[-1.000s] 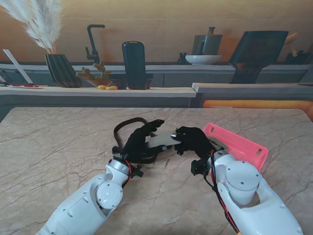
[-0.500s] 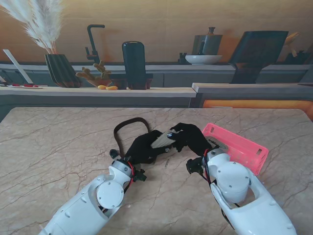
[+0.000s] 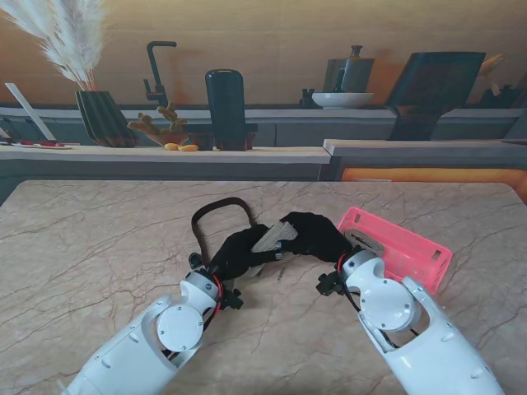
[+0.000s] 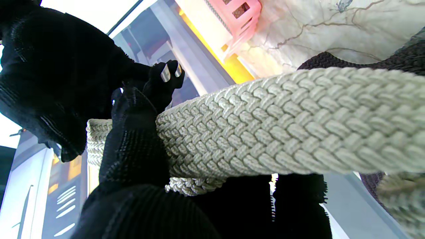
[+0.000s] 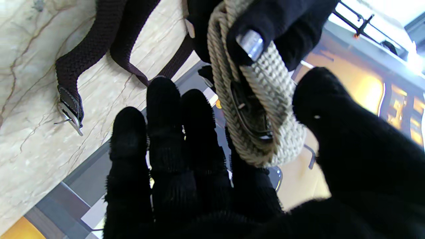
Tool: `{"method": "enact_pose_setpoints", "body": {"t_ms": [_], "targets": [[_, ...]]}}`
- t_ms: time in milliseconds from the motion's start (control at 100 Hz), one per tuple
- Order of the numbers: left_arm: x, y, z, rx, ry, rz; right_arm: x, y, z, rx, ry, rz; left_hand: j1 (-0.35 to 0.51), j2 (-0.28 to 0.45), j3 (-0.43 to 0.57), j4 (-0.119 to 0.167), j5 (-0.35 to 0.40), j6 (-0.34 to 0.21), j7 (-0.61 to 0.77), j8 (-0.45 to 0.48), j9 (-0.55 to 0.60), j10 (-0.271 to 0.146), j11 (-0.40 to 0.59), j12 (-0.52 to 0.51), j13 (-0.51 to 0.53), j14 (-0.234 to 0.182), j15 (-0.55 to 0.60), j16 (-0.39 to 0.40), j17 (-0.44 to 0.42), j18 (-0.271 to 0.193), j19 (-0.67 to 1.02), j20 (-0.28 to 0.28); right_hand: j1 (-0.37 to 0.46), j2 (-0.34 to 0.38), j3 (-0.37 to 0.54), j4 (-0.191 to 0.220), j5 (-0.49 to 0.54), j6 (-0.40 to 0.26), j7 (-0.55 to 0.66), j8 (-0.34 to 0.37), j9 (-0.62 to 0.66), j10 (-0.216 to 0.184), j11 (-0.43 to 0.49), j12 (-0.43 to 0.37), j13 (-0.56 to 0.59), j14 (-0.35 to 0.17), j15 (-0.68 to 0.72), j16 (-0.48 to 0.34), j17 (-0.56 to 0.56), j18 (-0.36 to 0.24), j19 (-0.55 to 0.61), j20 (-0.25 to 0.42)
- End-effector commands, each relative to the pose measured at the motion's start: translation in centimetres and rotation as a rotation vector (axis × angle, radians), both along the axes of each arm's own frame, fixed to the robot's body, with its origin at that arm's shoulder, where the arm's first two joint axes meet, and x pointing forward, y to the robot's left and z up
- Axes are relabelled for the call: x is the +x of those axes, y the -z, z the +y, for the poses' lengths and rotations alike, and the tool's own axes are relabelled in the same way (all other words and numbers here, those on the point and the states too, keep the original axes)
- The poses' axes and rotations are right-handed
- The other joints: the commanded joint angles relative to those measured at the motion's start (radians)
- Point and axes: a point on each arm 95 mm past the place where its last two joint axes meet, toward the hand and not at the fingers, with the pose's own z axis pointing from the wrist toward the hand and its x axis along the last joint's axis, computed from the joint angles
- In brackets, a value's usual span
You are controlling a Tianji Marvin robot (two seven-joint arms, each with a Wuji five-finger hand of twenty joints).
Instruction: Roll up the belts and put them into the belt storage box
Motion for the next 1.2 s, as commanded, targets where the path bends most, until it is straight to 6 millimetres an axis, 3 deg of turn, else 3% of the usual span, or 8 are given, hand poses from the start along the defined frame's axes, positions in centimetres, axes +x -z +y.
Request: {"method": "enact_pose_setpoints", "body": {"t_ms": [0,160,270,470,500,580,690,1190], "targets": [[-0.1,-0.5,-0.3,-0.016,0.009,-0.009,-0.2,0.5,0.3,-0.012,-0.022,0.011,0.159,0.164,0.100,0.029,0.012,-0.055,0.062,0.022,0.090,-0.103,0.138,0.034,0.028,-0.040,0.031,0.024,-0.009,0.007,0.039,0.017,-0.029,-0.063,-0.019,0.040,0.023,-0.061,0.008,0.016,-0.038,-0.015,-0.015,-0.013,-0.025,-0.032,-0.029,-0.016,-0.023,0.005,-0.020,0.003],[-0.2,-0.5,-0.3,-0.011,0.021,-0.009,0.1,0.9,0.9,-0.021,-0.017,-0.002,0.158,0.163,0.100,0.029,0.013,-0.061,0.060,0.030,0.088,-0.104,0.137,0.038,0.024,-0.042,0.025,0.027,-0.011,0.004,0.034,0.018,-0.036,0.037,-0.013,0.043,0.069,-0.086,0.022,0.032,0.017,-0.027,-0.013,-0.021,0.014,-0.028,-0.028,-0.016,-0.019,0.020,-0.027,0.009],[-0.2,-0.5,-0.3,-0.008,0.028,-0.009,0.4,1.0,1.3,-0.021,-0.022,0.005,0.157,0.160,0.099,0.030,0.016,-0.064,0.058,0.033,0.090,-0.102,0.134,0.039,0.024,-0.042,0.023,0.028,-0.011,0.004,0.033,0.020,0.046,0.070,-0.018,-0.079,0.062,-0.174,0.259,-0.161,0.101,-0.052,-0.006,-0.029,0.057,-0.031,-0.008,-0.009,-0.010,0.030,-0.020,0.022],[-0.1,-0.5,-0.3,0.007,0.037,-0.014,0.9,1.0,1.9,-0.017,-0.042,0.006,0.099,0.088,0.132,0.065,0.071,-0.089,0.010,-0.077,0.118,-0.093,0.077,-0.006,0.027,-0.007,-0.044,-0.007,-0.012,-0.005,0.003,0.001,0.195,0.151,-0.057,-0.048,0.181,-0.265,0.400,-0.210,0.243,-0.066,0.034,-0.022,0.124,-0.038,0.074,0.020,0.002,0.031,0.015,0.026],[-0.1,-0.5,-0.2,0.007,0.031,-0.016,0.9,0.9,1.8,-0.018,-0.043,0.003,-0.084,-0.025,0.415,0.022,0.057,-0.093,0.008,-0.117,0.101,-0.097,0.062,-0.045,0.002,0.010,-0.080,-0.022,-0.036,-0.006,-0.018,-0.022,0.187,0.142,-0.040,-0.050,0.186,-0.265,0.400,-0.210,0.252,-0.067,0.034,-0.023,0.124,-0.040,0.086,0.025,0.003,0.025,0.021,0.025],[0.1,-0.4,0.0,0.016,0.001,-0.040,0.8,0.5,1.6,0.013,-0.027,0.018,-0.391,-0.166,0.710,0.003,-0.016,-0.071,-0.174,-0.116,-0.040,-0.099,-0.049,-0.083,-0.137,0.037,-0.225,-0.028,-0.151,-0.016,-0.151,-0.033,0.175,0.134,-0.012,-0.056,0.192,-0.260,0.401,-0.207,0.262,-0.064,0.035,-0.023,0.122,-0.042,0.104,0.032,-0.002,0.012,0.029,0.023],[0.3,-0.5,0.4,0.062,-0.029,-0.089,0.6,-0.4,1.2,0.119,0.025,0.083,-0.546,-0.224,0.756,0.024,-0.170,-0.074,-0.374,-0.177,-0.279,-0.099,-0.263,-0.211,-0.348,0.022,-0.469,-0.096,-0.318,-0.005,-0.366,-0.057,0.174,0.138,-0.003,-0.060,0.192,-0.251,0.402,-0.200,0.259,-0.056,0.044,-0.018,0.110,-0.037,0.124,0.043,-0.014,0.002,0.038,0.023],[0.5,-0.7,0.5,0.116,-0.087,-0.252,-0.4,-2.0,0.3,0.539,0.180,0.379,-0.581,-0.221,0.778,0.032,-0.403,-0.081,-0.522,-0.282,-0.632,-0.078,-0.410,-0.352,-0.652,-0.016,-0.738,-0.241,-0.463,-0.078,-0.653,-0.105,0.200,0.168,-0.002,-0.057,0.177,-0.196,0.400,-0.161,0.225,-0.002,0.149,0.022,0.092,-0.025,0.260,0.094,-0.010,-0.043,0.102,0.031]]}}
